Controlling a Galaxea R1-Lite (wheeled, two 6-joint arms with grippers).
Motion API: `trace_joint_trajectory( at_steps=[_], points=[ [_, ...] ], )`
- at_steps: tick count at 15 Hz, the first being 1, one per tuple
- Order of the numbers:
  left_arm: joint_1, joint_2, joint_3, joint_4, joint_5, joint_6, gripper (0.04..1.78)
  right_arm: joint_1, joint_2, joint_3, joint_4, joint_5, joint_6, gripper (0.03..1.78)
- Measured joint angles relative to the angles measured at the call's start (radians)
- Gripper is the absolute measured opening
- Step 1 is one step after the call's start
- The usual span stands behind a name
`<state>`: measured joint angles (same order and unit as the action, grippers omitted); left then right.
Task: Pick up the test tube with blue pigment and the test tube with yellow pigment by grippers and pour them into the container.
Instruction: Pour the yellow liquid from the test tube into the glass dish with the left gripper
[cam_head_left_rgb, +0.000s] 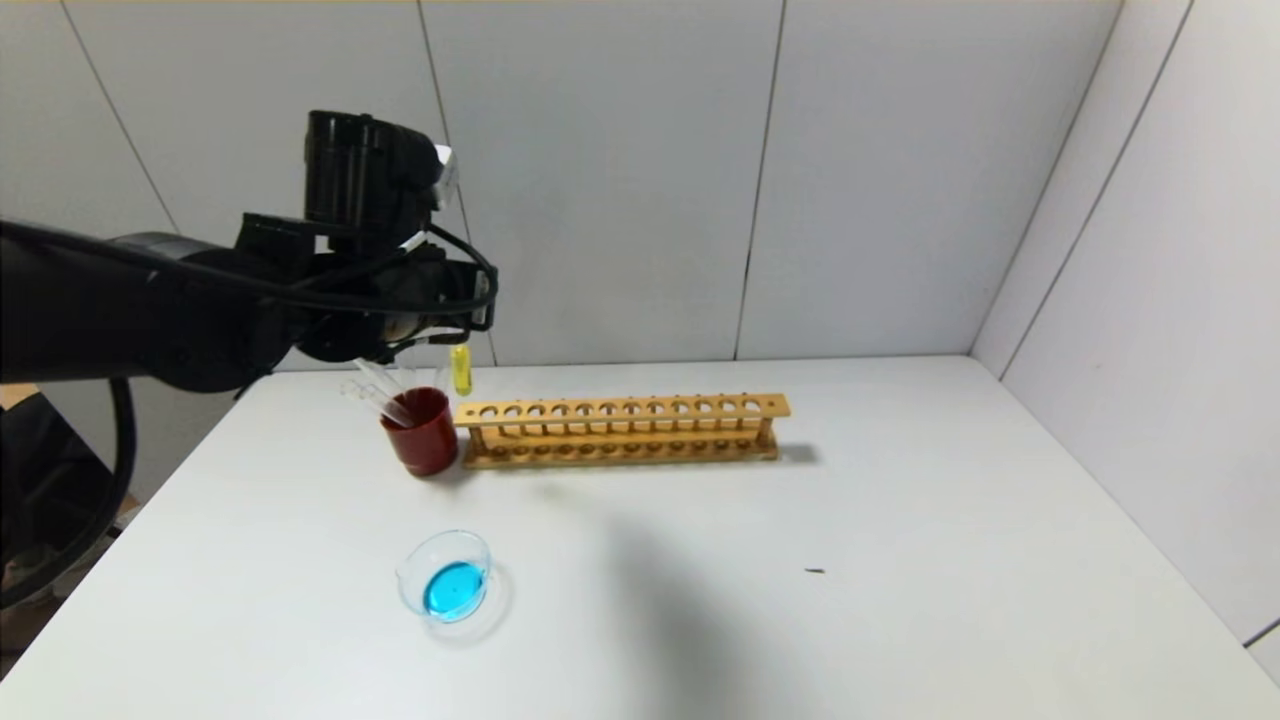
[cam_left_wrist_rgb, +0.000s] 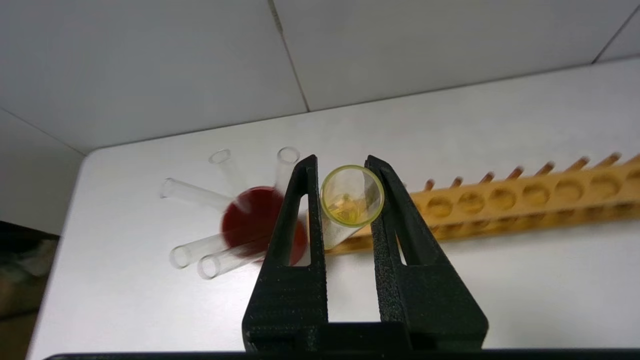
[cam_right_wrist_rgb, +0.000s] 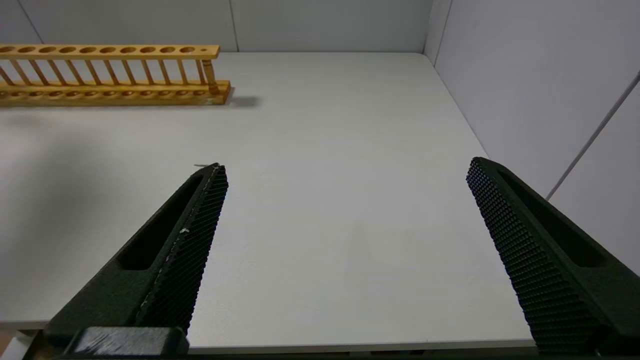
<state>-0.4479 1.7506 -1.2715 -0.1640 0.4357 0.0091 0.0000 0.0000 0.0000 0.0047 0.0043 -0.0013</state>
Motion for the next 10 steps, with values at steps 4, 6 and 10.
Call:
trace_joint_trajectory(
  at_steps=[4,6,10],
  points=[
    [0.085,-0.143,0.275,-0.284,-0.195,0.355,0.31,0.000,0.000,0.000,0.000,0.000,0.000,1.75],
    [0.112,-0.195,0.387,-0.424,-0.307,0.540,0.31,0.000,0.000,0.000,0.000,0.000,0.000,1.75],
    [0.126,-0.289,0.536,-0.470,-0.382,0.778,0.31,0.000,0.000,0.000,0.000,0.000,0.000,1.75]
  ],
)
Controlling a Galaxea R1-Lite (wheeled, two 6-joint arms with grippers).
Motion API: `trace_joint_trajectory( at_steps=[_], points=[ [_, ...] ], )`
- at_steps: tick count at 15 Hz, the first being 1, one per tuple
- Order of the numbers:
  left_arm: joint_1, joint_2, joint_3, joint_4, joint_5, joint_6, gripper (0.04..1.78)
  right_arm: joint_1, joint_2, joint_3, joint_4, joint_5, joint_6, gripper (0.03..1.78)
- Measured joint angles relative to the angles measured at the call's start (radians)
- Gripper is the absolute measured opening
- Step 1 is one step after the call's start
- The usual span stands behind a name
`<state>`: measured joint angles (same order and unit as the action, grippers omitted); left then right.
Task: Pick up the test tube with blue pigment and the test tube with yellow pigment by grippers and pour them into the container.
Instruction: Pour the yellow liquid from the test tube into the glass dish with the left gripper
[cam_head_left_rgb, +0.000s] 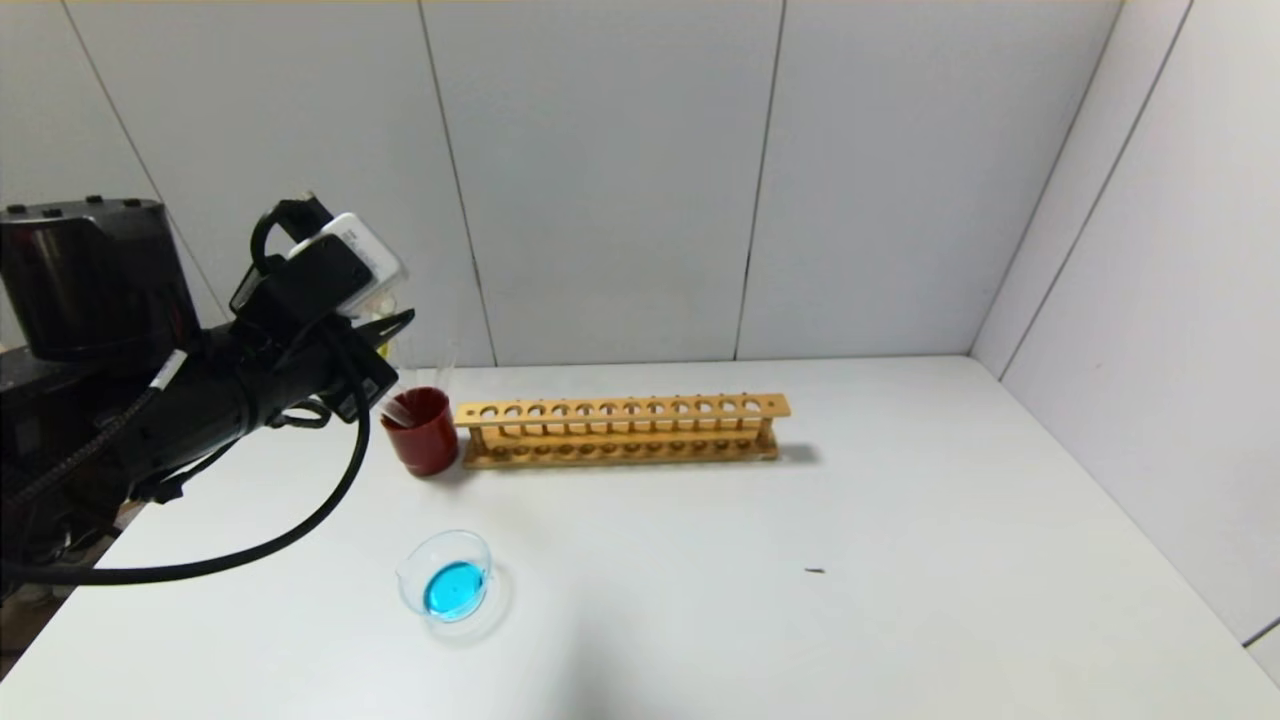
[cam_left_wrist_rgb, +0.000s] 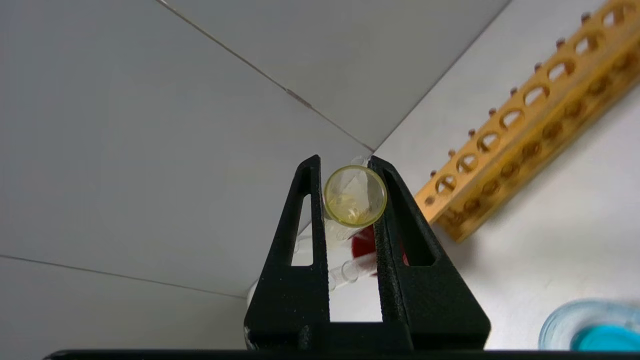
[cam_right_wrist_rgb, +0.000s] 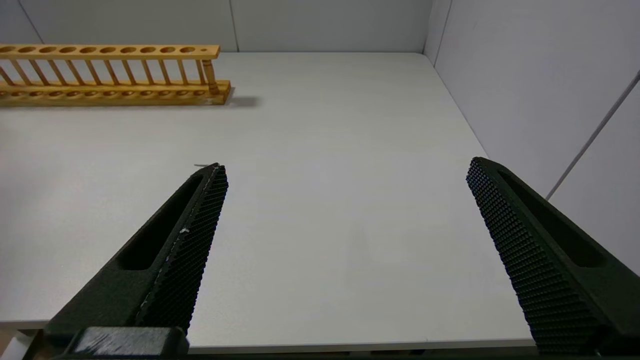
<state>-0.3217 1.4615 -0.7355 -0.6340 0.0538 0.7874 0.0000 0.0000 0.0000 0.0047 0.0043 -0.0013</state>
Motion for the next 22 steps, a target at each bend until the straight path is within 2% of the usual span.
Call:
trace_joint_trajectory(
  at_steps=[9,12,17,22],
  points=[
    [-0.004,-0.116,0.193,-0.007,-0.027,0.144,0.31,0.000,0.000,0.000,0.000,0.000,0.000,1.75],
    [-0.015,-0.152,0.264,-0.011,-0.078,0.190,0.31,0.000,0.000,0.000,0.000,0.000,0.000,1.75],
    [-0.072,-0.171,0.367,-0.140,-0.111,0.231,0.31,0.000,0.000,0.000,0.000,0.000,0.000,1.75],
    [-0.077,-0.150,0.410,-0.162,-0.172,0.299,0.31,0.000,0.000,0.000,0.000,0.000,0.000,1.75]
  ],
)
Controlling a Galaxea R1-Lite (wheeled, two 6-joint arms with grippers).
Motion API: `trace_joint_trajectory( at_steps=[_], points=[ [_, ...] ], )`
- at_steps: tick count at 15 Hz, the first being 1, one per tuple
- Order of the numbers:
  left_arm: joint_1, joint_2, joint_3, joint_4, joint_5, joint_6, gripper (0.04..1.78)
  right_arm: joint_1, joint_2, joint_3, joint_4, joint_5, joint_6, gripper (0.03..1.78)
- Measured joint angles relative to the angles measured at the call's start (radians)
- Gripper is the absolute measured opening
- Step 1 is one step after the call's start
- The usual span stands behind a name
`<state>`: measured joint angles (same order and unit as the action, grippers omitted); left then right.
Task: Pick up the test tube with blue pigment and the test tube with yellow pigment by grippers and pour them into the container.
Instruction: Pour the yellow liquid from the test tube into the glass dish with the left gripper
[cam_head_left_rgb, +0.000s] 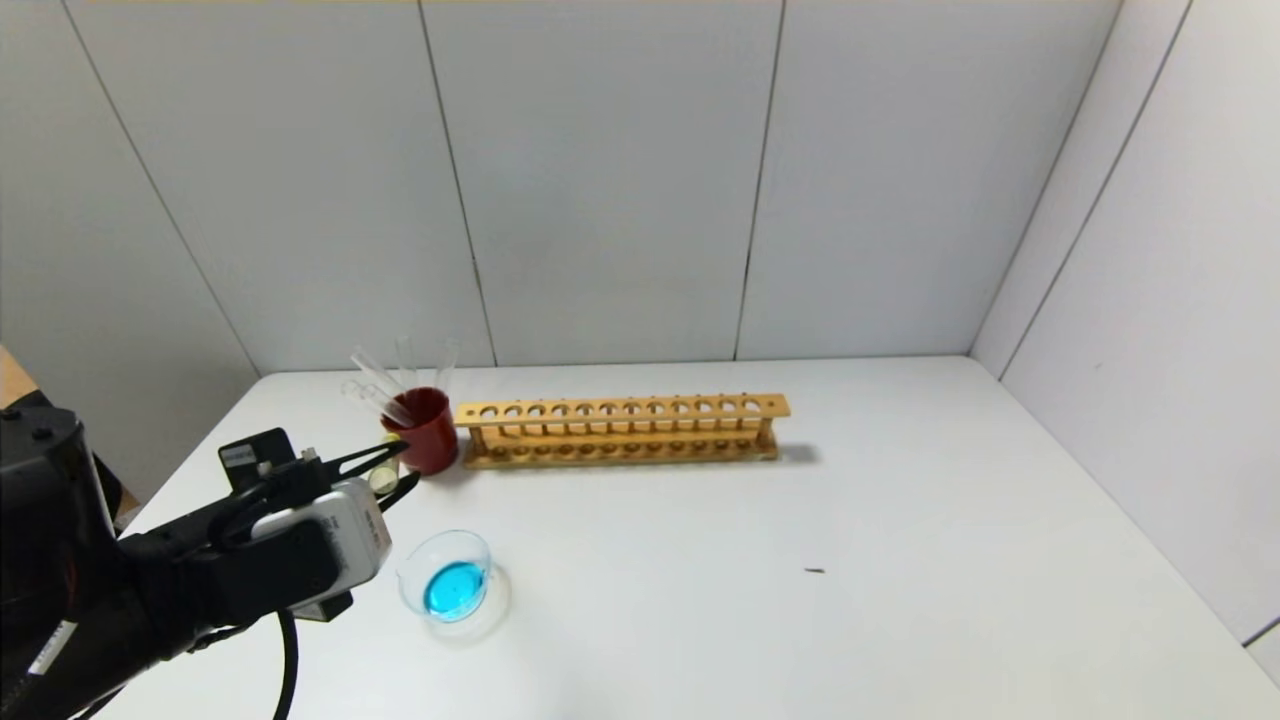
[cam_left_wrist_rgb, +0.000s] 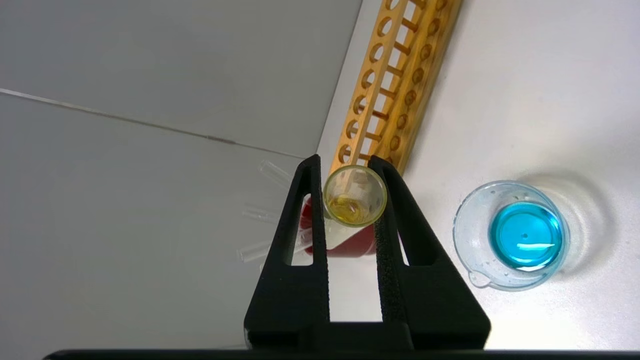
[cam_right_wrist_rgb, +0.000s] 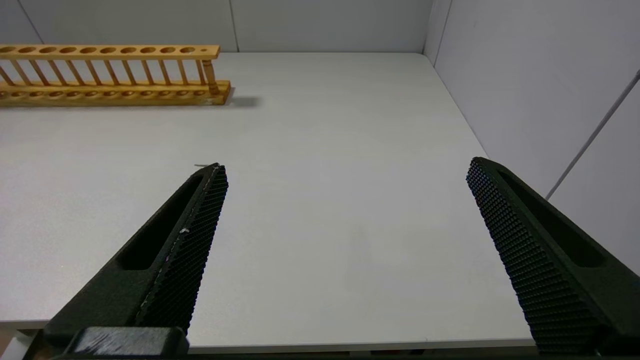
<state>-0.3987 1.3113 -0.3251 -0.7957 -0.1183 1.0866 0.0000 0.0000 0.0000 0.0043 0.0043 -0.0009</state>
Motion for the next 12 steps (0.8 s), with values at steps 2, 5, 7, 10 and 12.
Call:
trace_joint_trajectory(
  at_steps=[2,5,7,10,12],
  points=[
    [0.001,0.046,-0.002,-0.055,-0.013,0.023,0.31,0.000,0.000,0.000,0.000,0.000,0.000,1.75],
    [0.004,0.141,-0.009,-0.156,-0.029,0.043,0.31,0.000,0.000,0.000,0.000,0.000,0.000,1.75],
    [0.006,0.204,-0.021,-0.197,-0.041,0.071,0.31,0.000,0.000,0.000,0.000,0.000,0.000,1.75],
    [0.024,0.271,-0.031,-0.246,-0.099,0.136,0.31,0.000,0.000,0.000,0.000,0.000,0.000,1.75],
    [0.041,0.289,-0.021,-0.261,-0.123,0.154,0.31,0.000,0.000,0.000,0.000,0.000,0.000,1.75]
  ],
)
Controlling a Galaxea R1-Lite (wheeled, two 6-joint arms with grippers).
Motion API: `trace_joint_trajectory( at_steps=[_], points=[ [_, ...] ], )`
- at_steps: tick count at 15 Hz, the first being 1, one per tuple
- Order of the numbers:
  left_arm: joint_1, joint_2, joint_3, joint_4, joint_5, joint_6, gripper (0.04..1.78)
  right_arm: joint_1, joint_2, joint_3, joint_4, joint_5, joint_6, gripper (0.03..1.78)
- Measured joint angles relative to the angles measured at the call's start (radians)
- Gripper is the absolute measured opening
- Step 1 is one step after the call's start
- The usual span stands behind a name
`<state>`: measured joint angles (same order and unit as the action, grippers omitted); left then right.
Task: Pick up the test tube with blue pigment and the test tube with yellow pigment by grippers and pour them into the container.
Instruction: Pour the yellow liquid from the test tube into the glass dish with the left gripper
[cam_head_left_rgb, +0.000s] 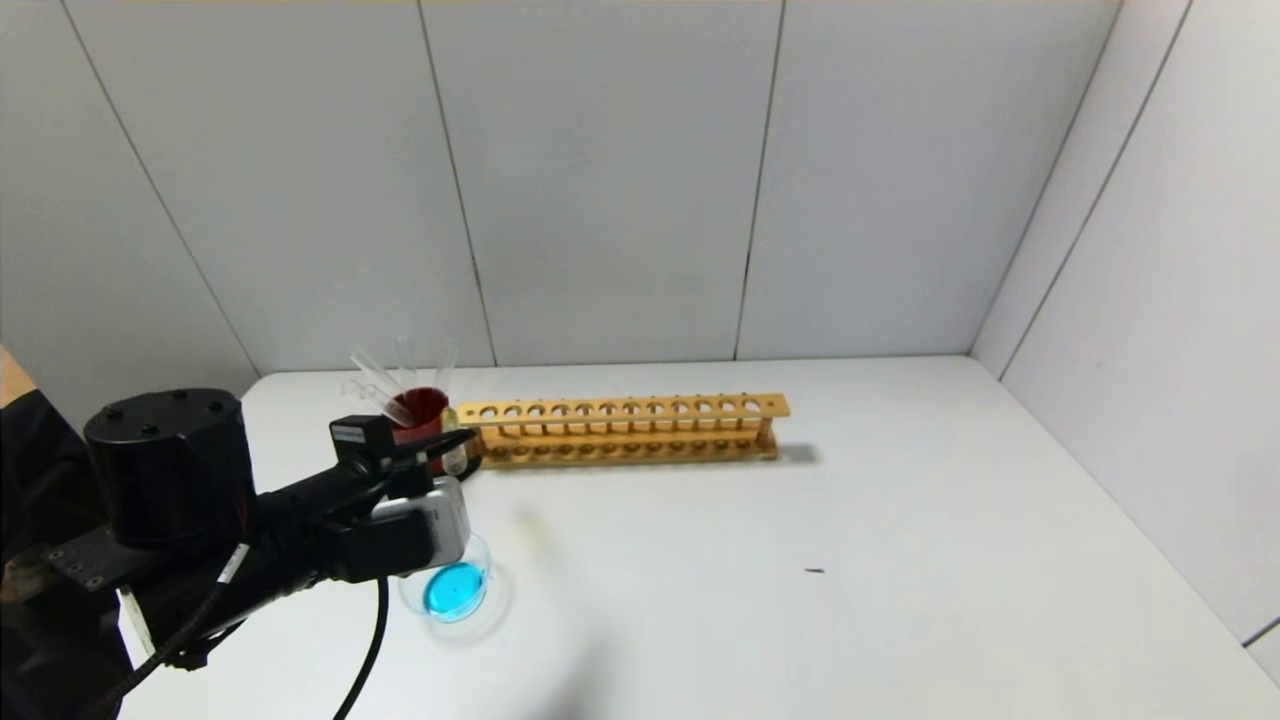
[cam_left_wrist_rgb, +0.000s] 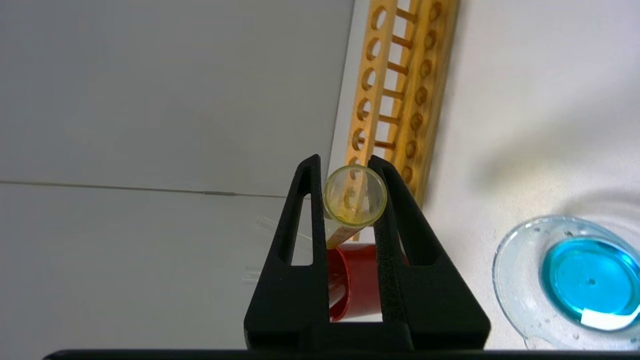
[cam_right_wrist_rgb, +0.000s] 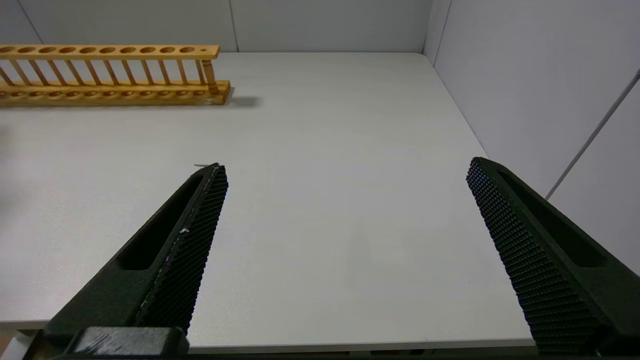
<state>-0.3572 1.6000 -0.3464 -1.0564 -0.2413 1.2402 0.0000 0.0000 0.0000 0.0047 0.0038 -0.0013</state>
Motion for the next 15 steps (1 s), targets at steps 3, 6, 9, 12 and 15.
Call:
trace_joint_trajectory(
  at_steps=[3,6,9,12,15],
  points=[
    [0.071,-0.005,0.025,-0.001,-0.092,0.081,0.31,0.000,0.000,0.000,0.000,0.000,0.000,1.75],
    [0.129,-0.011,0.043,0.000,-0.190,0.161,0.31,0.000,0.000,0.000,0.000,0.000,0.000,1.75],
    [0.146,-0.009,0.052,0.014,-0.217,0.220,0.31,0.000,0.000,0.000,0.000,0.000,0.000,1.75],
    [0.147,-0.003,0.052,0.025,-0.224,0.251,0.31,0.000,0.000,0.000,0.000,0.000,0.000,1.75],
    [0.164,0.001,0.050,0.067,-0.242,0.336,0.31,0.000,0.000,0.000,0.000,0.000,0.000,1.75]
  ],
)
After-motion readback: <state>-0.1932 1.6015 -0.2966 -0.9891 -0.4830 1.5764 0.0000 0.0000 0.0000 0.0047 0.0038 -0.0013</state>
